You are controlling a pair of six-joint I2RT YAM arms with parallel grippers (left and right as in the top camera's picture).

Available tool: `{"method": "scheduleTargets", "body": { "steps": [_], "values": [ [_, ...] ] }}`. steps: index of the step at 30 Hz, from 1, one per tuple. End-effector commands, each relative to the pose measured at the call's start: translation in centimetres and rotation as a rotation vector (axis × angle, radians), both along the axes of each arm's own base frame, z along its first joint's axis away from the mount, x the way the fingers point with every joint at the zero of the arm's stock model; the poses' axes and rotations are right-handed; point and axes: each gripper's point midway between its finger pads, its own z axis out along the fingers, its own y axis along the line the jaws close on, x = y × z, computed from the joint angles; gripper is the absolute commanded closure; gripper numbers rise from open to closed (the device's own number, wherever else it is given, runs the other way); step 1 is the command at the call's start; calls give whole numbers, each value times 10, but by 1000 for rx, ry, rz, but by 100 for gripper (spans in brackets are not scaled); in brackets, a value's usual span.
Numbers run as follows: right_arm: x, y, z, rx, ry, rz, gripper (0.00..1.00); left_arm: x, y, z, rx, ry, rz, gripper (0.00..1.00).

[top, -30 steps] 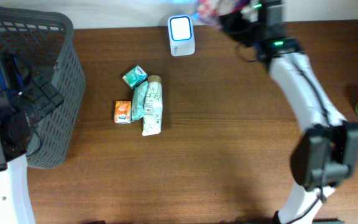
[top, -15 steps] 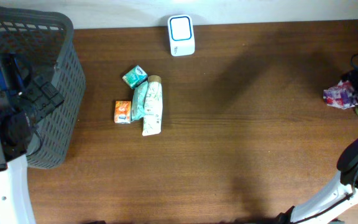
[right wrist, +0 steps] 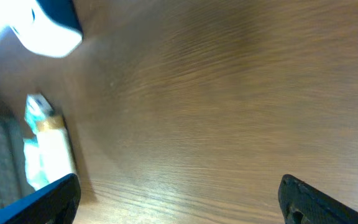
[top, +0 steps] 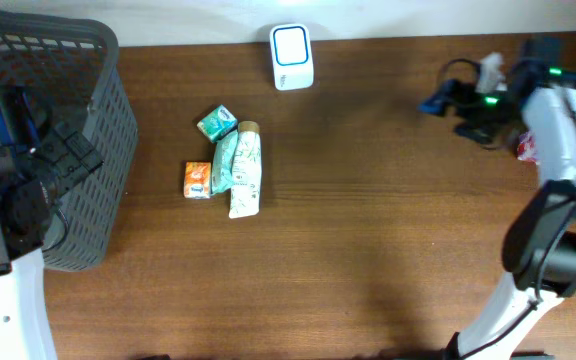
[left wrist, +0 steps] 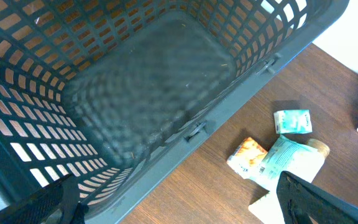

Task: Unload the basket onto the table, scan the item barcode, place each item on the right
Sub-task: 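Move the right gripper to the white tube near the green pack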

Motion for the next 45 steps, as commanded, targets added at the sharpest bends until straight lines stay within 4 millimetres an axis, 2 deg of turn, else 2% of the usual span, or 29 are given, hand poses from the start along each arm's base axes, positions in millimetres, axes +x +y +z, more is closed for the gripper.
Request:
{"method": "scheduleTargets", "body": {
  "steps": [1, 2, 4, 9, 11, 14, 16, 19, 21, 23, 25, 26, 27, 28, 31, 33, 35, 37, 40, 43, 44, 45],
  "values": [
    [2, 39, -14, -127, 29, 71, 2, -3, 1, 3, -4, -12, 13, 1],
    [1, 66, -15, -133, 20, 129, 0, -3, 1, 3, -4, -12, 13, 1],
    [-3, 102, -15, -127, 11, 205, 0, -3, 1, 3, -4, -12, 13, 1],
    [-39, 227, -20, -125, -10, 470, 1, -3, 1, 3, -4, -12, 13, 1],
    [-47, 266, -26, -122, -37, 539, 1, -3, 1, 3, -4, -12, 13, 1],
    [-53, 303, -47, -84, 14, 494, 1, -3, 1, 3, -4, -12, 13, 1],
    [-58, 321, -67, -61, 69, 457, 1, -3, 1, 3, -4, -12, 13, 1],
    [-68, 346, -84, -21, 93, 484, 1, -3, 1, 3, -4, -12, 13, 1],
    [-75, 357, -95, -27, 108, 495, 1, -3, 1, 3, -4, -12, 13, 1],
    [-77, 359, -104, -57, 135, 445, 1, -3, 1, 3, -4, -12, 13, 1],
    [-75, 365, -106, -56, 119, 439, 2, -3, 1, 3, -4, -12, 13, 1],
    [-74, 368, -104, -51, 106, 441, 15, -3, 1, 3, -4, -12, 13, 1],
    [-73, 371, -103, -46, 93, 445, 33, -3, 1, 3, -4, -12, 13, 1],
    [-71, 372, -103, -47, 86, 445, 37, -3, 1, 3, -4, -12, 13, 1],
    [-70, 374, -103, -56, 68, 445, 37, -3, 1, 3, -4, -12, 13, 1],
    [-68, 370, -110, -128, 48, 426, 25, -3, 1, 3, -4, -12, 13, 1],
    [-73, 378, -110, -134, 33, 440, 19, -3, 1, 3, -4, -12, 13, 1],
    [-72, 382, -109, -144, 10, 442, 19, -3, 1, 3, -4, -12, 13, 1],
    [-71, 373, -125, -229, 6, 413, 19, -3, 1, 3, -4, -12, 13, 1],
    [-80, 373, -148, -219, 72, 413, 24, -3, 1, 3, -4, -12, 13, 1],
    [-81, 374, -151, -216, 81, 415, 28, -3, 1, 3, -4, -12, 13, 1],
    [-80, 374, -152, -214, 77, 415, 42, -3, 1, 3, -4, -12, 13, 1]
  ]
}}
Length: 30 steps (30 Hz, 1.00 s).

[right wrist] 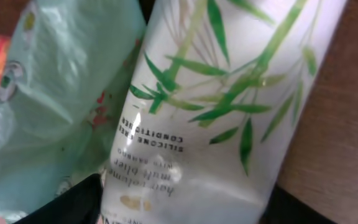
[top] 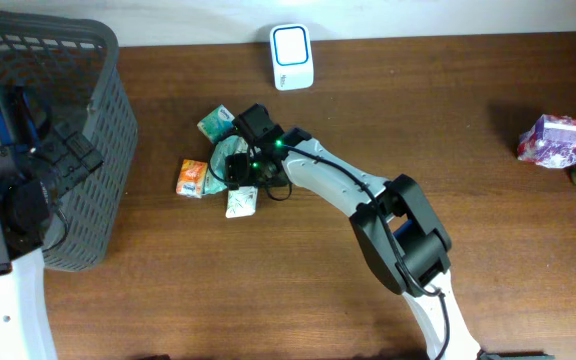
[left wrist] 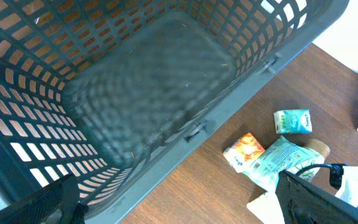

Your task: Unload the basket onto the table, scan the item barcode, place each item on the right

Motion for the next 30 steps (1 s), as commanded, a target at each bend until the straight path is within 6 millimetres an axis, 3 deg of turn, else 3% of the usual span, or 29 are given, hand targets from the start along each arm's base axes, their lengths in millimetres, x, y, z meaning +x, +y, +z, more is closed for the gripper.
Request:
{"method": "scheduleTargets", "body": {
  "steps": [1, 2, 4, 7, 10, 12, 14, 16, 18, 21, 24, 28, 30],
  "values": [
    [-12, -5, -38, -47, 65, -3, 50, -2, 1, 3, -4, -13, 13, 1],
    [-10, -5, -36, -44, 62, -5, 71, -3, 1, 3, -4, -12, 13, 1],
    [-10, -9, -32, -52, 71, -12, 76, -2, 1, 3, -4, -13, 13, 1],
    [-6, -26, -4, -91, 83, -39, 80, -2, 1, 3, -4, -13, 13, 1],
    [-12, -67, 24, -234, 119, -49, 81, -3, 1, 3, -4, -12, 13, 1],
    [-25, -91, 24, -320, 183, -54, 82, -3, 1, 3, -4, -12, 13, 1],
    [-32, -138, 21, -531, 196, -97, 82, -3, 1, 3, -4, -12, 13, 1],
    [-32, -159, 24, -641, 178, -128, 85, -2, 1, 3, -4, -13, 13, 1],
    [-34, -156, 23, -628, 184, -127, 86, -2, 1, 3, -4, -13, 13, 1],
    [-33, -133, 20, -507, 202, -82, 65, -2, 1, 3, -4, -13, 13, 1],
    [-35, -111, 24, -339, 242, 59, 64, -2, 1, 3, -4, -13, 13, 1],
    [-25, -107, 62, -175, 274, 105, 64, -2, 1, 3, -4, -13, 13, 1],
    [-17, -121, 76, -154, 278, 91, 60, -2, 1, 3, -4, -13, 13, 1]
  ]
}}
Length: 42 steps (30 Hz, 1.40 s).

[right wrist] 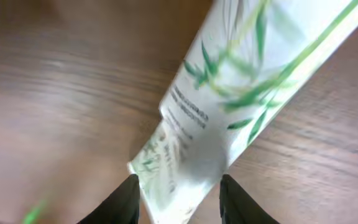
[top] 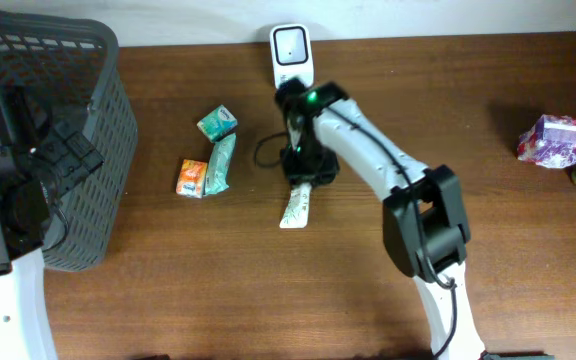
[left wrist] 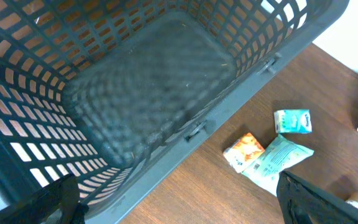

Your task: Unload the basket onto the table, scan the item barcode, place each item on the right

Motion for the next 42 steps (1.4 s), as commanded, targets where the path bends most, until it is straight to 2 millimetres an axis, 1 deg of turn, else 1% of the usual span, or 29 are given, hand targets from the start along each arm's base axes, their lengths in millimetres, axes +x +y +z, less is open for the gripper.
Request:
{"method": "scheduleTargets", "body": {
  "steps": [1, 4, 5, 6, 7, 8, 9, 11, 13, 16, 18, 19, 20, 21, 22, 23, 24, 28, 29, 30, 31, 33, 35, 36, 37, 38, 39, 40, 42],
  "values": [
    [13, -7, 29, 102, -17, -3, 58, -2, 1, 3, -4, -13, 13, 1],
    [22, -10, 36, 206, 7, -51, 55, -2, 1, 3, -4, -13, 13, 1],
    [28, -14, 36, 211, -15, -50, 49, -2, 1, 3, -4, -13, 13, 1],
    [33, -22, 31, 171, -36, -54, 34, -2, 1, 3, -4, -13, 13, 1],
    [34, -33, 23, 108, -45, -60, 24, -2, 1, 3, -4, -13, 13, 1],
    [32, -36, 19, 89, -39, -63, 12, -2, 1, 3, -4, -13, 13, 1],
    [29, -37, 13, 85, -27, -63, 3, -2, 1, 3, -4, -13, 13, 1],
    [28, -34, 2, 83, -24, -64, 1, -3, 1, 3, -4, -12, 13, 1],
    [24, -34, -21, 72, 4, -143, 1, -2, 1, 3, -4, -13, 13, 1],
    [28, -23, -35, 121, -15, -165, 14, -2, 1, 3, -4, -13, 13, 1],
    [36, -5, -38, 204, -52, -147, 27, -3, 1, 3, -4, -12, 13, 1],
    [36, 0, -36, 231, -49, -143, 39, -3, 1, 3, -4, -12, 13, 1],
    [35, 12, -30, 301, -35, -133, 55, -2, 1, 3, -4, -13, 13, 1],
    [32, 21, -24, 356, -19, -124, 66, -3, 1, 3, -4, -12, 13, 1],
    [30, 27, -20, 394, -2, -119, 71, -3, 1, 3, -4, -12, 13, 1],
    [28, 33, -14, 439, 18, -114, 85, -2, 1, 3, -4, -13, 13, 1],
    [25, 41, -4, 505, 46, -109, 89, -2, 1, 3, -4, -13, 13, 1],
    [15, 59, 27, 712, 135, -84, 96, -3, 1, 3, -4, -12, 13, 1],
    [15, 58, 28, 729, 120, -56, 96, -3, 1, 3, -4, -12, 13, 1],
    [16, 53, 22, 693, 98, -38, 96, -2, 1, 3, -4, -13, 13, 1],
    [16, 41, 9, 594, 88, -58, 95, -2, 1, 3, -4, -13, 13, 1],
    [17, 13, -15, 393, 58, -84, 90, -3, 1, 3, -4, -12, 13, 1],
    [16, -11, -30, 246, 37, -80, 87, -3, 1, 3, -4, -12, 13, 1],
    [16, -18, -33, 204, 32, -81, 62, -3, 1, 3, -4, -12, 13, 1],
    [16, -30, -37, 139, 25, -87, 27, -2, 1, 3, -4, -13, 13, 1],
    [15, -40, -38, 92, 27, -94, 11, -2, 1, 3, -4, -13, 13, 1],
    [15, -49, -34, 58, 36, -103, 6, -3, 1, 3, -4, -12, 13, 1],
    [16, -63, -22, 15, 46, -118, 3, -3, 1, 3, -4, -12, 13, 1],
    [19, -85, 8, -64, 46, -137, 2, -2, 1, 3, -4, -13, 13, 1]
  ]
}}
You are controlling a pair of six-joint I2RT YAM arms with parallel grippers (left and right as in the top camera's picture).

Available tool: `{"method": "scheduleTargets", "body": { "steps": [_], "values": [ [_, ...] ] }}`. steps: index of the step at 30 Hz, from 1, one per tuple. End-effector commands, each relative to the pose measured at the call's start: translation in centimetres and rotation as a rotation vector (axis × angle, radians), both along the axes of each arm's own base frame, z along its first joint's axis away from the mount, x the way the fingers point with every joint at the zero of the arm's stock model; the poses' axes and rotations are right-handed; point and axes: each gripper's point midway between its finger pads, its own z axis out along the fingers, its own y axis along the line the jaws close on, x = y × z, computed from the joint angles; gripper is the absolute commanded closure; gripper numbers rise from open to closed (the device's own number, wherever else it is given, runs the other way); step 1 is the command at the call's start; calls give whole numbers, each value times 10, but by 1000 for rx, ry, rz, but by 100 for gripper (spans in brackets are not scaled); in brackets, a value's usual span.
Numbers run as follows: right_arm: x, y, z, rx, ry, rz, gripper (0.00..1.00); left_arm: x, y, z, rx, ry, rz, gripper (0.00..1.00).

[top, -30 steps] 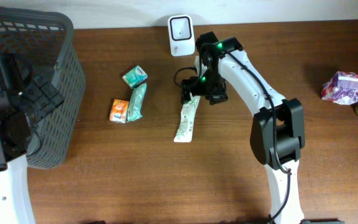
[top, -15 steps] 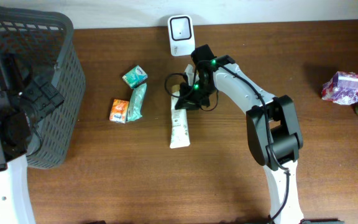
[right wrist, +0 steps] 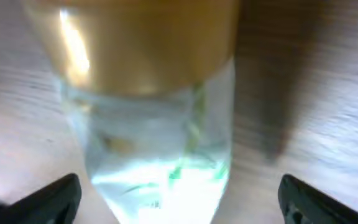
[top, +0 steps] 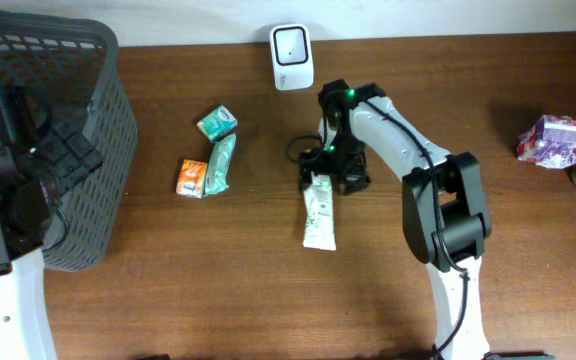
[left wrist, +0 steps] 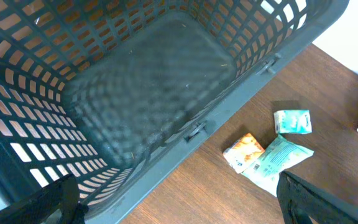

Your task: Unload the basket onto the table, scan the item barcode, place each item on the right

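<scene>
The white tube (top: 319,212) with green leaf print and a gold cap lies flat at mid table, cap end toward my right gripper (top: 330,178). In the right wrist view the tube (right wrist: 157,124) fills the middle, with the gripper (right wrist: 182,199) open and its fingertips (right wrist: 55,199) far out at each side, not pressing it. The white barcode scanner (top: 292,44) stands at the table's back edge, beyond the gripper. Over the basket at far left, my left gripper (left wrist: 179,199) is open and holds nothing.
A dark mesh basket (top: 98,120) fills the left end. A teal packet (top: 216,122), an orange packet (top: 196,179) and a pale green pouch (top: 220,165) lie left of the tube. A purple bag (top: 558,140) and a green lid sit at far right.
The tube has shifted a little to the right and now lies flat on the table. My right gripper, then closed round it, stands open above its cap end. The left arm is unchanged.
My right arm was first at the far right, with the tube lying among the packets. Then the gripper was down on the tube in that pile. Then the tube was apart from the packets, below the scanner. Now it lies on the table, let go.
</scene>
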Motion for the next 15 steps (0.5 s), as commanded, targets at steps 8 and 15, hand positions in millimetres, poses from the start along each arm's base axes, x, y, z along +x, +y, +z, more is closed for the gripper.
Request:
{"method": "scheduleTargets", "body": {
  "steps": [8, 15],
  "values": [
    [-4, -5, 72, -190, -105, 200, 2, -3, 1, 3, -4, -12, 13, 1],
    [-8, -6, 27, -476, -171, -1, 11, -3, 1, 3, -4, -12, 13, 1]
  ]
}}
